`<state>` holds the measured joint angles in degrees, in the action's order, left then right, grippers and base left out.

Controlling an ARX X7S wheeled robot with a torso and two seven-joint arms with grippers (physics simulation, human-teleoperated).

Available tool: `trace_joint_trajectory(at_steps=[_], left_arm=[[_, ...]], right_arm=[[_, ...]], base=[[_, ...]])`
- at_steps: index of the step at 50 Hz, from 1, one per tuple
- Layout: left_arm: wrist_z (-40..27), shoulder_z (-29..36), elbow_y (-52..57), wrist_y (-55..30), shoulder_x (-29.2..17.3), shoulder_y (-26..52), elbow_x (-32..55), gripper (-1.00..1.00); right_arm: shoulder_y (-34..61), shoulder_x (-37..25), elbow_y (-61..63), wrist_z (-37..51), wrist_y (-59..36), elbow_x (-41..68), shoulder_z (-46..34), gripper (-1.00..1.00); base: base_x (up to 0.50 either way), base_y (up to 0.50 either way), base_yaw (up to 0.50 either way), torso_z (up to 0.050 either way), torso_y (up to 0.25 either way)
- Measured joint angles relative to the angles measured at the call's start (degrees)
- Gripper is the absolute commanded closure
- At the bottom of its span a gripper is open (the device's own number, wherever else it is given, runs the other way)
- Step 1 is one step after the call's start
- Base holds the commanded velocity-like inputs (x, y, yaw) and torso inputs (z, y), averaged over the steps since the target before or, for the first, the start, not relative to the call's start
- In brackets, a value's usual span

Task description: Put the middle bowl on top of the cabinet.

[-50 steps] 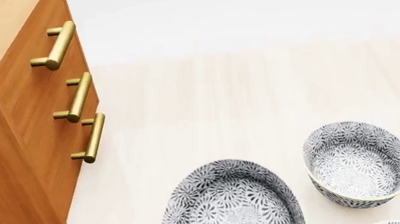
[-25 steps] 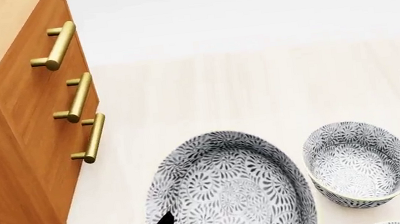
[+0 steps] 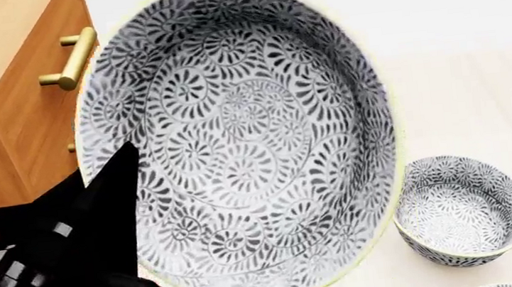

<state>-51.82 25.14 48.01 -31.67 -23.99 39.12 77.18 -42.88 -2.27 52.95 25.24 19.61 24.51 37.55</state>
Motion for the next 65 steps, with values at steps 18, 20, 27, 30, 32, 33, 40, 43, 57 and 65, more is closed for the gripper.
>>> trace_joint_trajectory(at_steps=[18,20,27,30,32,33,40,43,57,65], left_arm=[[-22.60,-1.28,-13.45,-0.41,-0.66,31.05,28.24,1.00],[-24.39,-1.00,-16.00,-0.29,-0.38,34.03,30.17,1.00],[-30.23,0.50,-27.24,0.59,0.67,43.46,33.63,1.00],[-32.28,1.38,-32.11,0.82,1.05,46.89,34.30,1.00],[-33.52,2.13,-35.60,1.02,1.27,48.98,34.49,1.00],[-34.06,2.53,-37.26,1.16,1.34,49.93,34.46,1.00],[-36.35,5.76,-48.37,2.21,1.77,54.63,33.25,1.00],[-36.76,7.05,-52.76,2.67,1.91,55.83,32.48,1.00],[-35.96,11.21,-68.32,4.62,1.48,58.22,28.53,1.00],[-34.60,12.64,-74.82,5.59,0.63,58.61,26.27,1.00]], right_arm=[[0.75,-0.81,1.51,2.81,-1.88,-3.27,-3.12,-1.00],[0.80,-0.93,1.64,3.06,-2.06,-3.48,-3.34,-1.00],[0.75,-1.27,1.99,3.63,-2.39,-3.78,-3.72,-1.00],[0.71,-1.37,2.10,3.76,-2.49,-3.76,-3.75,-1.00],[0.68,-1.42,2.16,3.81,-2.53,-3.74,-3.75,-1.00],[0.65,-1.43,2.19,3.82,-2.53,-3.72,-3.74,-1.00],[0.38,-1.39,2.29,3.76,-2.43,-3.27,-3.34,-1.00],[0.23,-1.24,2.29,3.62,-2.27,-2.91,-3.00,-1.00],[0.09,-0.57,2.61,3.49,-2.17,-2.67,-2.49,-1.00],[0.10,-0.56,3.04,3.89,-2.57,-3.13,-2.76,-1.00]], base=[[0.00,0.00,0.00,0.000,0.000],[0.00,0.00,0.00,0.000,0.000],[0.00,0.00,0.00,0.000,0.000],[0.00,0.00,0.00,0.000,0.000],[0.00,0.00,0.00,0.000,0.000],[0.00,0.00,0.00,0.000,0.000],[0.00,0.00,0.00,0.000,0.000],[0.00,0.00,0.00,0.000,0.000],[0.00,0.00,0.00,0.000,0.000],[0.00,0.00,0.00,0.000,0.000]])
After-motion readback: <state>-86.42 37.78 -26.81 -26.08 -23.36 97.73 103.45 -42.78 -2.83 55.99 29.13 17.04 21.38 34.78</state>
